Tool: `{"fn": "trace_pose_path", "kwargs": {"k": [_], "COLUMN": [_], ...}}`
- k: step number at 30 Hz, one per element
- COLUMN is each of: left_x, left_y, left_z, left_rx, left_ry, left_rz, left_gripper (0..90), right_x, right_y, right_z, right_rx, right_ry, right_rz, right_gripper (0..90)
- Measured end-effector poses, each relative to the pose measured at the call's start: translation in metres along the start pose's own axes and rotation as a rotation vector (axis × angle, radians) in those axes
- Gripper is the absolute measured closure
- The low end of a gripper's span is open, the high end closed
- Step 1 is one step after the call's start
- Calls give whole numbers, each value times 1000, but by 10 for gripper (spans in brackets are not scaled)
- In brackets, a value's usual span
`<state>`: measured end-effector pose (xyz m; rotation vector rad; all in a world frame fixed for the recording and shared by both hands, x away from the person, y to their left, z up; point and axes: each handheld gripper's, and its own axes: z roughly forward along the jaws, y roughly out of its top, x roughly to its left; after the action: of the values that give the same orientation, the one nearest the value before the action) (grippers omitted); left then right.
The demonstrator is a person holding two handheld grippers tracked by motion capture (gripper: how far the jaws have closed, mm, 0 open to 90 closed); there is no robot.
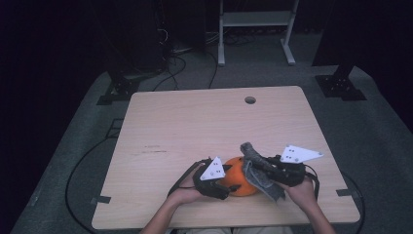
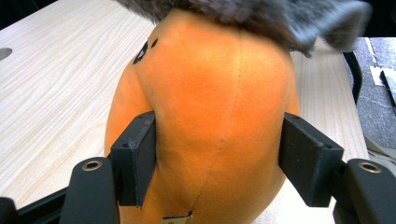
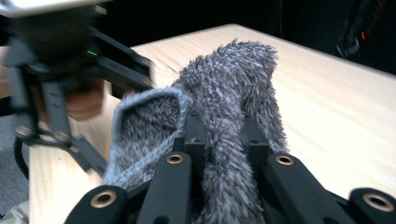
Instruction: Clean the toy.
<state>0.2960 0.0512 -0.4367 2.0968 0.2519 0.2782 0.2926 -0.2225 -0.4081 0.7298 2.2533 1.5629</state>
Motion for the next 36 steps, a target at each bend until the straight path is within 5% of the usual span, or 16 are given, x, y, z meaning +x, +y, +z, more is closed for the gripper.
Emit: {"fn": "trace_pose_path", "kwargs": {"k": [3, 8, 12, 15, 22, 29, 33, 36], "left_x": [0, -2, -11, -19, -17, -4, 7, 11], "left_y": [0, -1, -1, 2, 2, 0, -4, -8], "left_z": [1, 3, 3, 4, 5, 4, -1, -4], "left_rx": [-9, -22, 13, 51, 38, -11, -30, -40], "left_ry": [-1, -9, -26, -14, -29, 7, 9, 8], "left_rz": [5, -5, 110, 186, 184, 16, -69, -97], "left_gripper": [308, 242, 296, 305, 315, 291, 310, 311], "right_x": [-6, 8, 26, 30, 1, -7, 6, 12], "right_y": [-8, 2, 16, 23, 8, -2, 4, 5], "right_z": [-5, -8, 0, 8, 3, -14, -12, -6], "right_rx": [18, 45, 59, 82, 81, 61, 22, 26], "right_ry": [3, 41, 105, 91, 38, 10, 81, 70], "right_rz": [32, -18, -74, -101, 26, 71, 37, 5], "right_gripper": [768, 768, 767, 768, 769, 769, 768, 768]}}
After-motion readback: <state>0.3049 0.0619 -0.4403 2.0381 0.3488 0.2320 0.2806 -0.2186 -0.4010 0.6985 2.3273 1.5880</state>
